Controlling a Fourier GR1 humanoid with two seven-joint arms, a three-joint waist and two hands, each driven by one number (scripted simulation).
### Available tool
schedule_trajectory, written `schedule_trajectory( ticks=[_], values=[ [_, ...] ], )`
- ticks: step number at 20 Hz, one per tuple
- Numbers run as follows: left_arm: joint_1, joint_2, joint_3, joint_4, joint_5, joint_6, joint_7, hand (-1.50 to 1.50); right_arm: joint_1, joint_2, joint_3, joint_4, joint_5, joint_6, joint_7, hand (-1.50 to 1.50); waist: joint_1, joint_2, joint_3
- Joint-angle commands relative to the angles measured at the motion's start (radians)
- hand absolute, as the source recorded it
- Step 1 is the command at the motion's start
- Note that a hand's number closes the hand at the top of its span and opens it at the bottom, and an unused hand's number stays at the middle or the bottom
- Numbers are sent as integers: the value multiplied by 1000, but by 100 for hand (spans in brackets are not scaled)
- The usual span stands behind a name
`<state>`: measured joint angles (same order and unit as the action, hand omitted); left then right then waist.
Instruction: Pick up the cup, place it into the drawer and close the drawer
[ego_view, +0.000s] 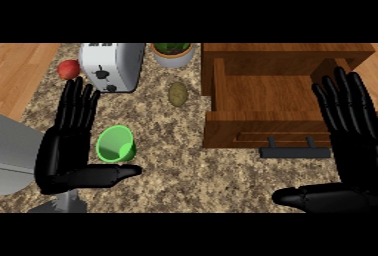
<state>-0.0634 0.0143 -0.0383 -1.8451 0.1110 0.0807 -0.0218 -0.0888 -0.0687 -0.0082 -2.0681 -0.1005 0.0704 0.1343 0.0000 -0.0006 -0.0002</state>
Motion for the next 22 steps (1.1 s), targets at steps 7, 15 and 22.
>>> schedule_trajectory(
  ticks=[7, 15, 22],
  values=[
    [33, 20, 45, 152, -1, -27, -73, -150, -34, -24, -55, -5, -51, 17, 32, -150, -1, 0, 0],
    [48, 25, 117, 369, 1, -52, -274, -150, -21, 6, -22, 33, -10, 10, -23, -150, 0, 1, 0],
    [56, 53, 144, 482, 21, -115, -334, -150, 17, 15, 3, -34, -9, 11, 9, -150, -2, 0, 0]
  ],
)
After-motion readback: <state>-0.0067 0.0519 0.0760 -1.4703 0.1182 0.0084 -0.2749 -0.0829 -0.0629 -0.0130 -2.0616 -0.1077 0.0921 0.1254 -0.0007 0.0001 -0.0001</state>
